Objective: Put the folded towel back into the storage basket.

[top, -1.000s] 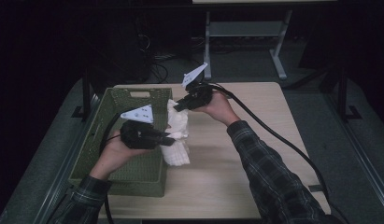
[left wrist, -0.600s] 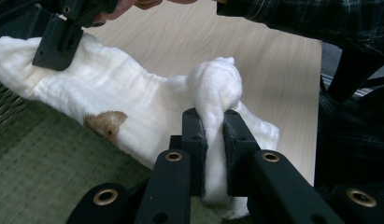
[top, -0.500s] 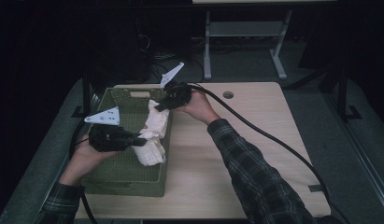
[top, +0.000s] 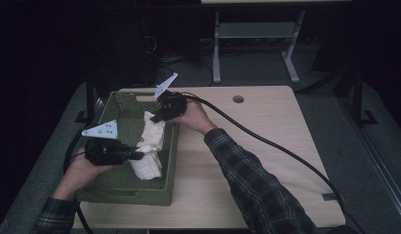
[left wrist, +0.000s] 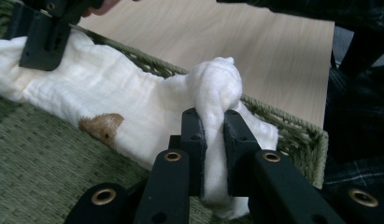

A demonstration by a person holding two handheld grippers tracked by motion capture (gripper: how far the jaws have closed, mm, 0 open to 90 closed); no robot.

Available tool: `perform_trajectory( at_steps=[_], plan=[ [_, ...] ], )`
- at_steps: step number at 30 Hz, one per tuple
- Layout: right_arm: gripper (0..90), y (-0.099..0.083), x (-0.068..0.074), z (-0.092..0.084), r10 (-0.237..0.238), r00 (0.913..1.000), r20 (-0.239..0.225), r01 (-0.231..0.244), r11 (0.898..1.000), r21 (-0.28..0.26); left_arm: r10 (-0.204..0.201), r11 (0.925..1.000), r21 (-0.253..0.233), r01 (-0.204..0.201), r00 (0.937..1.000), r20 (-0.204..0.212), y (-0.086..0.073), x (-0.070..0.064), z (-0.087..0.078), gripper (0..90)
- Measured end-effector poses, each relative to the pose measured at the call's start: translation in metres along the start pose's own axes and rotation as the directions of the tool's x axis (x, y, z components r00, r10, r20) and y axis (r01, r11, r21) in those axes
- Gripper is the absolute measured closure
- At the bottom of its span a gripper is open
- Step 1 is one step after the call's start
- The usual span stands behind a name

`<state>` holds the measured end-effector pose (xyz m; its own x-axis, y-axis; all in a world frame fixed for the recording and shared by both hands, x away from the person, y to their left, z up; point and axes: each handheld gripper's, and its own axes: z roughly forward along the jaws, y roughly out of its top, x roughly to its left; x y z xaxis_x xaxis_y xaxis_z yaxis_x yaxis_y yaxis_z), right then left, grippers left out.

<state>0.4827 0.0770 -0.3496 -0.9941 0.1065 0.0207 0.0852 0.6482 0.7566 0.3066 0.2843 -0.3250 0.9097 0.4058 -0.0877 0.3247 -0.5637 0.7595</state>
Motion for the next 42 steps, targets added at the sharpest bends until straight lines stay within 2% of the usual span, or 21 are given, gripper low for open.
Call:
perform_trajectory(
  at_steps=[2,4,5,6,7,8,12,19,26,27,28,30,31,32,36,39,40,42],
  plan=[
    [78.7,-0.002,0.001,0.003,-0.002,1.0000,-0.003,0.003,1.000,0.013,0.000,1.0000,0.000,0.000,1.0000,0.006,-0.002,0.000,0.004,77.8],
    [78.7,-0.004,0.002,0.006,-0.002,1.0000,-0.006,0.002,1.000,0.022,-0.011,0.9999,-0.004,0.011,0.9999,0.002,-0.003,0.001,0.006,65.6],
    [78.7,-0.004,0.002,0.006,-0.002,1.0000,-0.006,0.002,1.000,0.022,-0.016,0.9999,-0.006,0.016,0.9998,-0.007,-0.004,0.001,0.008,65.6],
    [78.7,-0.005,0.002,0.009,-0.008,1.0000,-0.002,0.008,1.000,0.027,-0.028,0.9995,-0.015,0.028,0.9994,-0.018,-0.004,0.003,0.011,54.6],
    [78.7,-0.006,0.001,0.009,-0.009,0.9999,-0.005,0.009,1.000,0.028,-0.028,0.9995,-0.015,0.028,0.9994,-0.018,-0.004,0.003,0.011,51.5],
    [78.7,-0.006,0.001,0.010,-0.006,1.0000,-0.006,0.006,1.000,0.029,-0.033,0.9991,-0.030,0.032,0.9988,-0.038,-0.004,0.004,0.014,47.4],
    [78.7,-0.008,-0.002,0.011,-0.007,1.0000,0.000,0.007,0.999,0.035,-0.034,0.9986,-0.042,0.031,0.9980,-0.054,-0.004,0.005,0.017,39.3],
    [78.6,-0.008,-0.014,0.007,-0.022,0.9996,0.018,0.021,1.000,0.019,-0.040,0.9973,-0.065,0.036,0.9975,-0.059,0.001,0.006,0.027,36.8],
    [76.5,-0.008,-0.030,0.007,-0.012,0.9991,0.040,0.012,1.000,-0.003,-0.035,0.9966,-0.076,0.032,0.9983,-0.046,0.007,0.005,0.035,36.2],
    [73.6,-0.008,-0.032,0.008,-0.015,0.9986,0.050,0.015,1.000,0.002,-0.039,0.9964,-0.077,0.035,0.9982,-0.046,0.007,0.005,0.036,36.2],
    [63.9,-0.008,-0.036,0.009,-0.017,0.9956,0.092,0.019,1.000,-0.011,-0.044,0.9957,-0.083,0.040,0.9979,-0.048,0.008,0.005,0.038,35.7],
    [58.3,-0.008,-0.038,0.005,-0.007,0.9946,0.103,0.010,1.000,-0.023,-0.045,0.9955,-0.085,0.041,0.9978,-0.049,0.009,0.005,0.038,35.2],
    [58.3,-0.008,-0.038,0.005,-0.007,0.9946,0.103,0.010,1.000,-0.023,-0.045,0.9955,-0.086,0.040,0.9976,-0.052,0.009,0.005,0.038,35.2],
    [52.8,-0.007,-0.041,-0.001,0.017,0.9938,0.110,-0.013,0.999,-0.033,-0.053,0.9948,-0.090,0.048,0.9971,-0.054,0.011,0.005,0.040,34.5],
    [45.9,-0.009,-0.042,-0.016,0.056,0.9939,0.095,-0.051,0.998,-0.047,-0.062,0.9935,-0.099,0.056,0.9965,-0.057,0.016,0.004,0.044,32.5],
    [43.7,-0.012,-0.040,-0.024,0.065,0.9943,0.085,-0.060,0.997,-0.054,-0.070,0.9924,-0.105,0.064,0.9959,-0.058,0.021,0.003,0.048,31.1],
    [41.9,-0.015,-0.038,-0.031,0.055,0.9937,0.098,-0.049,0.997,-0.060,-0.069,0.9923,-0.108,0.062,0.9955,-0.065,0.025,0.002,0.051,30.4],
    [41.4,-0.016,-0.037,-0.034,0.065,0.9931,0.098,-0.060,0.997,-0.055,-0.072,0.9916,-0.112,0.064,0.9951,-0.067,0.028,0.001,0.054,29.8]
  ],
)
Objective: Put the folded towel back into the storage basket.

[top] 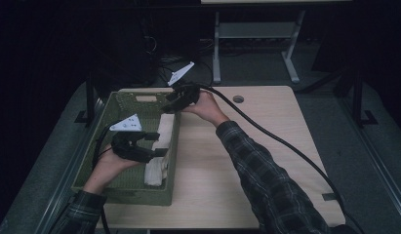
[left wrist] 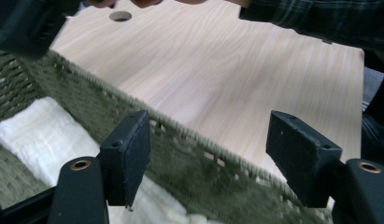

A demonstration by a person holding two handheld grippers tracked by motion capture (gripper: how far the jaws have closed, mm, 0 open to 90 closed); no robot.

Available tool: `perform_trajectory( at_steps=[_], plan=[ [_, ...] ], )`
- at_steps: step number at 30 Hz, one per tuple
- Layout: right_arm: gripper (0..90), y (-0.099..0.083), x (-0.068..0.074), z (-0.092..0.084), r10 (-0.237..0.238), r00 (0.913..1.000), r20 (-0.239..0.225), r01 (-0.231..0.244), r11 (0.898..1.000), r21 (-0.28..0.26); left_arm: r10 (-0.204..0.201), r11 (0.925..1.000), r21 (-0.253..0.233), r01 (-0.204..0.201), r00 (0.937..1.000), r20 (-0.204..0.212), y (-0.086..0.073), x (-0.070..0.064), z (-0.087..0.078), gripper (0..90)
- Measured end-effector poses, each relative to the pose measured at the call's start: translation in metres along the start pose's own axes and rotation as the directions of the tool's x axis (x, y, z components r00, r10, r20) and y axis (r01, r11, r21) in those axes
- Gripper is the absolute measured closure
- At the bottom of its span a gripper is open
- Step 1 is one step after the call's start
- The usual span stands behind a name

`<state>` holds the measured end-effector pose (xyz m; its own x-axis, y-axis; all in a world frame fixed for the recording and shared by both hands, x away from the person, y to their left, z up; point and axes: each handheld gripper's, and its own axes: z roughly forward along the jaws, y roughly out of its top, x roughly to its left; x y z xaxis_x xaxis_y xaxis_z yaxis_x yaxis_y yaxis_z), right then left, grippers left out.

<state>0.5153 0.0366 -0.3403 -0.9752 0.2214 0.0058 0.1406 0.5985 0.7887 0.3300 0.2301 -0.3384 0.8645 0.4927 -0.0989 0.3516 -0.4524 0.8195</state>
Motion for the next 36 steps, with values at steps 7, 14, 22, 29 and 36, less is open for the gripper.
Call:
perform_trajectory(
  at_steps=[7,14,22,29,36],
  plan=[
    [38.5,-0.016,-0.002,-0.028,-0.012,0.9999,0.006,0.012,1.000,0.025,-0.013,0.9999,0.008,0.013,0.9996,-0.027,0.017,-0.012,0.019,27.1],
    [34.7,-0.038,-0.003,-0.063,-0.011,0.9996,0.025,0.010,1.000,0.022,-0.026,0.9992,0.027,0.028,0.9967,-0.077,0.036,-0.030,0.043,25.8],
    [31.3,-0.072,-0.001,-0.099,0.007,0.9983,0.058,-0.008,1.000,0.004,-0.024,0.9994,0.024,0.026,0.9977,-0.064,0.047,-0.058,0.081,25.3],
    [30.4,-0.110,0.005,-0.120,0.050,0.9953,0.083,-0.050,0.999,-0.007,-0.017,0.9996,0.024,0.017,0.9996,-0.022,0.052,-0.081,0.112,24.6],
    [29.8,-0.149,0.011,-0.133,0.097,0.9887,0.115,-0.096,0.995,-0.014,-0.017,0.9992,0.037,0.016,0.9997,0.019,0.042,-0.096,0.141,24.3]
  ],
)
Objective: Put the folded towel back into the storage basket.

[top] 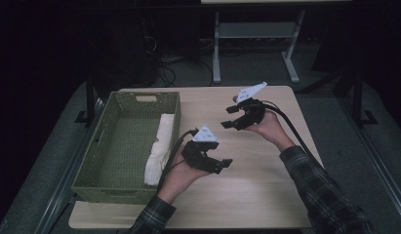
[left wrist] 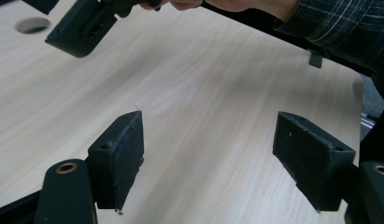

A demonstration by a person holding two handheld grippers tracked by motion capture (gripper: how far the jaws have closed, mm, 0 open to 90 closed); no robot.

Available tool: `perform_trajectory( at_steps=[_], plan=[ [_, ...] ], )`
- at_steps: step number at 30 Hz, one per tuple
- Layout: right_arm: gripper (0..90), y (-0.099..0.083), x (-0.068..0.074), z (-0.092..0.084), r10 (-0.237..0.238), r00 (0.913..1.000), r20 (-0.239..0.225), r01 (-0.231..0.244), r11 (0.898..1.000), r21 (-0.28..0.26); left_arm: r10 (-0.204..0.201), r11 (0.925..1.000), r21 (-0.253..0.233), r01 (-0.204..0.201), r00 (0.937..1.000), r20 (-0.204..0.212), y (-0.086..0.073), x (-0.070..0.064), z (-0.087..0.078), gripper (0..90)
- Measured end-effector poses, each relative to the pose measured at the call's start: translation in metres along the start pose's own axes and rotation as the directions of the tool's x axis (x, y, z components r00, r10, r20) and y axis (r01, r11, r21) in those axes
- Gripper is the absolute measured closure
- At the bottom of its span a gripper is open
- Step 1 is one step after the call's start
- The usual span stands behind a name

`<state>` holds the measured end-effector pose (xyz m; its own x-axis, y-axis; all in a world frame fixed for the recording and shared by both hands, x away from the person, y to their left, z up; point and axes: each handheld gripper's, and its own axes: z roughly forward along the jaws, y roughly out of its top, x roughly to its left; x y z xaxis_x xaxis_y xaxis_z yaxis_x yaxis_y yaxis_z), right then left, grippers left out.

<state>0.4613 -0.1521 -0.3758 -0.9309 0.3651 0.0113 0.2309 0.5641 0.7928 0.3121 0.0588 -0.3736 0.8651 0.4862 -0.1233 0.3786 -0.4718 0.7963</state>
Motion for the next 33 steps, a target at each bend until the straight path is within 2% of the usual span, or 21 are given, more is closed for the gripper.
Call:
perform_trajectory(
  at_steps=[3,5,6,9,10,11,13,17,21,25,28,29,30,32,33],
  plan=[
    [29.6,-0.011,0.001,-0.003,0.008,0.9999,0.011,-0.009,1.000,0.002,0.002,1.0000,0.006,-0.002,1.0000,-0.006,-0.004,-0.004,0.006,24.3],
    [28.5,-0.025,0.002,-0.008,0.014,0.9995,0.028,-0.014,1.000,0.016,0.003,1.0000,0.009,-0.003,1.0000,-0.008,-0.009,-0.007,0.013,24.2],
    [28.4,-0.029,0.003,-0.010,0.014,0.9994,0.032,-0.015,1.000,0.023,0.005,0.9997,0.023,-0.005,1.0000,-0.007,-0.014,-0.009,0.020,24.0],
    [27.5,-0.043,0.006,-0.015,0.033,0.9985,0.043,-0.034,0.999,0.031,0.011,0.9991,0.041,-0.011,0.9999,0.002,-0.019,-0.010,0.027,23.1],
    [26.9,-0.049,0.007,-0.017,0.037,0.9981,0.050,-0.039,0.998,0.040,0.023,0.9978,0.063,-0.023,0.9997,-0.006,-0.025,-0.009,0.034,22.8],
    [26.9,-0.049,0.007,-0.017,0.037,0.9981,0.050,-0.039,0.998,0.040,0.023,0.9978,0.063,-0.023,0.9997,-0.006,-0.025,-0.009,0.034,22.5],
    [25.7,-0.061,0.009,-0.018,0.049,0.9970,0.060,-0.053,0.997,0.060,0.035,0.9960,0.083,-0.034,0.9993,-0.013,-0.032,-0.008,0.040,22.3],
    [22.8,-0.087,0.015,-0.021,0.106,0.9907,0.085,-0.113,0.990,0.088,0.011,0.9962,0.087,-0.009,0.9997,-0.024,-0.045,-0.004,0.050,21.3],
    [20.2,-0.106,0.021,-0.022,0.127,0.9869,0.100,-0.139,0.983,0.124,0.021,0.9931,0.116,-0.015,0.9984,-0.052,-0.055,0.000,0.055,21.0],
    [18.3,-0.120,0.030,-0.025,0.145,0.9828,0.115,-0.161,0.976,0.146,0.037,0.9894,0.143,-0.026,0.9962,-0.078,-0.063,0.004,0.059,20.7],
    [18.0,-0.127,0.034,-0.027,0.157,0.9786,0.133,-0.176,0.974,0.141,0.038,0.9885,0.149,-0.024,0.9951,-0.091,-0.066,0.006,0.060,20.1],
    [17.5,-0.130,0.037,-0.027,0.172,0.9758,0.135,-0.191,0.971,0.143,0.033,0.9888,0.148,-0.019,0.9956,-0.088,-0.067,0.007,0.060,20.1],
    [15.8,-0.137,0.041,-0.028,0.175,0.9704,0.166,-0.202,0.966,0.160,0.037,0.9884,0.150,-0.023,0.9952,-0.090,-0.068,0.006,0.061,19.6],
    [15.7,-0.139,0.042,-0.029,0.177,0.9693,0.170,-0.205,0.965,0.164,0.037,0.9875,0.156,-0.022,0.9951,-0.092,-0.070,0.006,0.062,19.4],
    [15.3,-0.141,0.043,-0.030,0.189,0.9659,0.177,-0.218,0.963,0.161,0.035,0.9876,0.156,-0.020,0.9948,-0.096,-0.071,0.006,0.064,19.2]
  ],
)
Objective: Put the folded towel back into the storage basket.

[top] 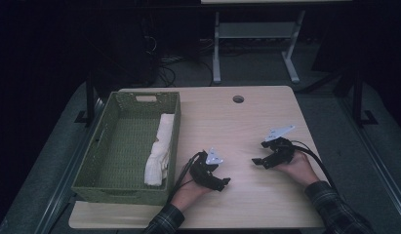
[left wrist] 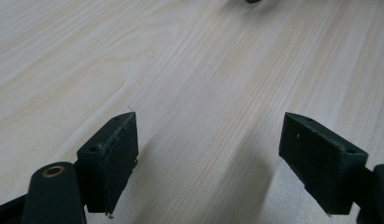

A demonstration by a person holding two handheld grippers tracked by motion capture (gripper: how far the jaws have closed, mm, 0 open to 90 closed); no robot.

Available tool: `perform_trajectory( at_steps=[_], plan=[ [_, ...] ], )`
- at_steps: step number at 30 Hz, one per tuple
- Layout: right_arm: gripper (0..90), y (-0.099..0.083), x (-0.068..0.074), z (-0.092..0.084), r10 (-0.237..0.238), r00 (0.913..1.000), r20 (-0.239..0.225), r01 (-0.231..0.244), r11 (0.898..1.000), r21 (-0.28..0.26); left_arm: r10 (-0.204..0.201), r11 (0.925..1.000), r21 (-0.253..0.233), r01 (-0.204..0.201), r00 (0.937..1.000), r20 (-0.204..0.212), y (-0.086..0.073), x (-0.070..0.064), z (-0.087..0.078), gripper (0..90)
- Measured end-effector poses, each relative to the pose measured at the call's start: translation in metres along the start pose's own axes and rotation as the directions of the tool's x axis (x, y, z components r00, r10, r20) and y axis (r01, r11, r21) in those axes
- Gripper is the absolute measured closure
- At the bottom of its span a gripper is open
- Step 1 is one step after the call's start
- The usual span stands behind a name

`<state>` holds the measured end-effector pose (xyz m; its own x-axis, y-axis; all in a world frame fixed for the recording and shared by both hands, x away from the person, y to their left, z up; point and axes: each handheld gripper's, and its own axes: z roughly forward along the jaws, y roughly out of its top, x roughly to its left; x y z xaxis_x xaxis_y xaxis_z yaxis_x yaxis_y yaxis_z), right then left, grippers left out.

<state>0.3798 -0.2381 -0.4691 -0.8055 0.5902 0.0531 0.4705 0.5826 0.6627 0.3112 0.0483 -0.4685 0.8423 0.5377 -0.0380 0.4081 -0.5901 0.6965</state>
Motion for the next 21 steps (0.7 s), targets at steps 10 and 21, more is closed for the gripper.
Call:
perform_trajectory(
  at_steps=[10,21],
  plan=[
    [12.7,-0.014,-0.003,-0.001,0.044,0.9967,0.069,-0.042,0.999,-0.033,0.018,0.9992,-0.034,-0.019,0.9991,-0.037,-0.008,0.001,0.005,16.6],
    [8.4,-0.021,-0.003,0.000,0.049,0.9967,0.064,-0.044,0.996,-0.078,0.006,0.9995,-0.030,-0.007,0.9987,-0.052,-0.009,0.000,0.005,14.7]
  ],
)
